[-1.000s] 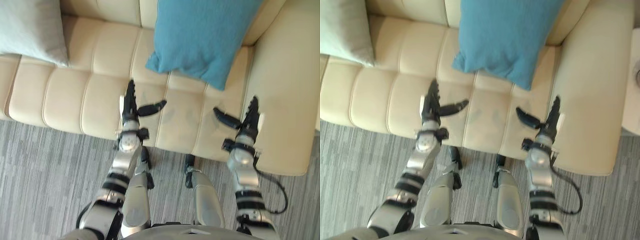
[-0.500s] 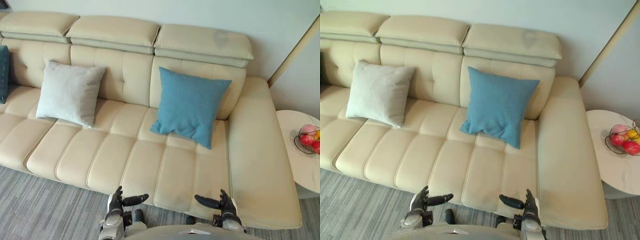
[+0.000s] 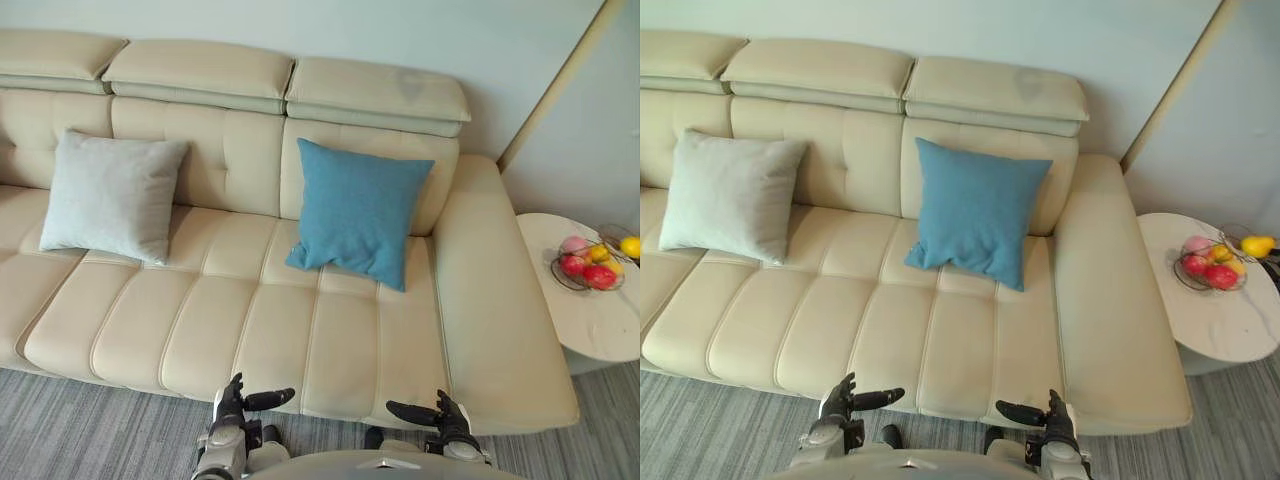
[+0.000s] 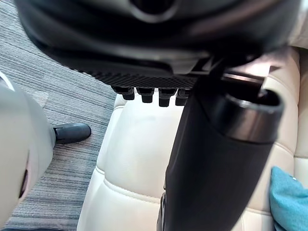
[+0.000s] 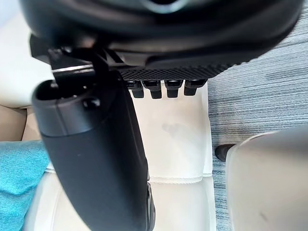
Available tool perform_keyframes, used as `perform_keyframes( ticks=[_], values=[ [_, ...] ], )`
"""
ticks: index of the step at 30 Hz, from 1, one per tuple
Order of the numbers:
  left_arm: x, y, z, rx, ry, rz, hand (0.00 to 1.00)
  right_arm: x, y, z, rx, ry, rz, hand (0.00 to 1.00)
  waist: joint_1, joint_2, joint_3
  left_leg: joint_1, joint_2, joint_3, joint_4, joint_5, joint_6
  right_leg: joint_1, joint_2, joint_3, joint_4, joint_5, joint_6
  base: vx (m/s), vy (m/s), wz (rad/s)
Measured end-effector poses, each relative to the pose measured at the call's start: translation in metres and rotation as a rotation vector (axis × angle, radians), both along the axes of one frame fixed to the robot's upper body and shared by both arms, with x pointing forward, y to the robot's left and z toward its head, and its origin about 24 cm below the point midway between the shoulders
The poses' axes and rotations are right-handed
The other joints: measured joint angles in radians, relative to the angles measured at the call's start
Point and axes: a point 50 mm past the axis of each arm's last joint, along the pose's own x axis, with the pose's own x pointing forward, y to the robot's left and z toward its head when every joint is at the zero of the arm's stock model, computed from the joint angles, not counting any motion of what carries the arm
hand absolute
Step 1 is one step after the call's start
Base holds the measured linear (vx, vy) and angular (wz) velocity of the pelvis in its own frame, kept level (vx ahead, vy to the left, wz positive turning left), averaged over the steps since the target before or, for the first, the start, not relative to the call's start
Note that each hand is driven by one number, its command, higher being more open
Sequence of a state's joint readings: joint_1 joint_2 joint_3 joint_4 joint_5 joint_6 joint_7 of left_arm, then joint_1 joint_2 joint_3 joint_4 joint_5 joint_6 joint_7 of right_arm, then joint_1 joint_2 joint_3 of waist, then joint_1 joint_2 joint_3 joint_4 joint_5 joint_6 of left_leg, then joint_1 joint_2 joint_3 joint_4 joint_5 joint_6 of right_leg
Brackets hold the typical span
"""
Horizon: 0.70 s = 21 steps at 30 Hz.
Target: Pick up cushions and gather them together orderly.
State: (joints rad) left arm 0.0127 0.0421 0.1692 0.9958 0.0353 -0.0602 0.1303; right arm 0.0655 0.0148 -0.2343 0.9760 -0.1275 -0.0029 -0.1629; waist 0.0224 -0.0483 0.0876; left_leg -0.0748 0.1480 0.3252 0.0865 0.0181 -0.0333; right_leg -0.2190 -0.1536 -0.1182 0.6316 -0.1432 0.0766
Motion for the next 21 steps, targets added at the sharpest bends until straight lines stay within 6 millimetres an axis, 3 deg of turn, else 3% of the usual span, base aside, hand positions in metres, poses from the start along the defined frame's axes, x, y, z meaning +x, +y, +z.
perform_keyframes(
  ticks=[3, 4, 5, 7, 10, 12, 13, 15, 16, 17, 18, 21],
  values=[
    [0.001, 0.003, 0.004, 0.015, -0.028, -0.006, 1.0, 0.001, 0.001, 0.0, 0.004, -0.001, 0.001, 1.0, 0.005, -0.012, -0.008, -0.051, -0.002, -0.031, 0.078, -0.001, -0.001, 0.032, -0.004, 0.007, 0.192, -0.029, 0.052, -0.09, -0.161, 0.31],
    [0.004, 0.005, 0.006, 0.022, -0.041, 0.005, 1.0, 0.006, 0.002, 0.002, 0.003, -0.015, 0.006, 1.0, 0.017, -0.028, -0.016, -0.091, -0.003, -0.034, 0.12, 0.001, -0.004, 0.057, 0.0, 0.011, 0.123, -0.062, 0.069, -0.11, -0.238, 0.14],
    [0.004, 0.004, 0.006, 0.023, -0.042, 0.01, 1.0, 0.01, 0.0, 0.003, 0.0, -0.024, 0.007, 1.0, 0.024, -0.021, -0.012, -0.111, 0.005, -0.035, 0.139, 0.003, -0.004, 0.07, 0.011, 0.007, 0.082, -0.087, 0.062, -0.15, -0.215, -0.09],
    [0.002, -0.001, 0.004, 0.014, -0.036, 0.012, 1.0, 0.021, -0.004, 0.007, -0.019, -0.054, 0.009, 1.0, 0.051, 0.02, -0.011, -0.161, 0.037, -0.034, 0.15, 0.028, -0.017, 0.112, 0.061, -0.015, -0.079, -0.132, -0.006, -0.18, -0.167, -0.19],
    [0.001, -0.009, 0.003, -0.006, -0.029, -0.003, 1.0, 0.027, -0.005, 0.01, -0.036, -0.072, 0.005, 1.0, 0.057, 0.053, 0.002, -0.204, 0.061, -0.066, 0.116, 0.096, -0.037, 0.161, 0.108, -0.046, -0.249, -0.155, -0.032, -0.28, -0.173, 0.18],
    [0.002, -0.016, 0.003, -0.013, -0.03, -0.032, 1.0, 0.019, -0.006, 0.007, -0.046, -0.049, 0.001, 1.0, 0.053, 0.075, 0.015, -0.202, 0.068, -0.104, 0.062, 0.153, -0.048, 0.156, 0.126, -0.099, -0.241, -0.144, -0.05, -0.3, -0.073, 0.57],
    [0.005, -0.016, 0.004, -0.015, -0.04, -0.033, 1.0, 0.016, -0.005, 0.006, -0.044, -0.041, -0.001, 1.0, 0.051, 0.074, 0.017, -0.209, 0.067, -0.105, 0.055, 0.138, -0.059, 0.145, 0.118, -0.126, -0.241, -0.137, -0.079, -0.26, -0.014, 0.47],
    [0.007, -0.016, 0.005, -0.014, -0.05, -0.032, 1.0, 0.016, -0.004, 0.006, -0.045, -0.039, -0.004, 1.0, 0.049, 0.064, 0.026, -0.224, 0.064, -0.115, 0.135, 0.116, -0.055, 0.134, 0.101, -0.139, -0.24, -0.126, -0.091, -0.2, 0.027, 0.34],
    [0.009, -0.017, 0.006, -0.014, -0.054, -0.032, 1.0, 0.016, -0.005, 0.006, -0.052, -0.04, -0.006, 1.0, 0.047, 0.056, 0.03, -0.222, 0.044, -0.125, 0.259, 0.009, -0.039, 0.121, 0.072, -0.147, -0.24, -0.11, -0.083, -0.15, 0.097, 0.22],
    [0.009, -0.017, 0.006, -0.014, -0.056, -0.032, 1.0, 0.016, -0.006, 0.006, -0.053, -0.04, -0.006, 1.0, 0.045, 0.054, 0.031, -0.219, 0.04, -0.131, 0.301, -0.028, -0.039, 0.116, 0.062, -0.148, -0.239, -0.105, -0.079, -0.2, 0.203, 0.22],
    [0.008, -0.019, 0.005, -0.018, -0.051, -0.024, 1.0, 0.018, -0.006, 0.007, -0.054, -0.048, -0.005, 1.0, 0.042, 0.057, 0.029, -0.192, 0.037, -0.171, 0.419, -0.154, -0.047, 0.093, 0.042, -0.141, -0.235, -0.084, -0.059, -0.17, 0.266, 0.04],
    [0.005, -0.019, 0.004, -0.022, -0.042, -0.016, 1.0, 0.019, -0.004, 0.007, -0.045, -0.052, -0.006, 1.0, 0.041, 0.069, 0.022, -0.134, 0.033, -0.205, 0.409, -0.24, -0.068, 0.078, 0.036, -0.118, -0.231, -0.064, -0.028, -0.09, 0.189, -0.13]
  ],
)
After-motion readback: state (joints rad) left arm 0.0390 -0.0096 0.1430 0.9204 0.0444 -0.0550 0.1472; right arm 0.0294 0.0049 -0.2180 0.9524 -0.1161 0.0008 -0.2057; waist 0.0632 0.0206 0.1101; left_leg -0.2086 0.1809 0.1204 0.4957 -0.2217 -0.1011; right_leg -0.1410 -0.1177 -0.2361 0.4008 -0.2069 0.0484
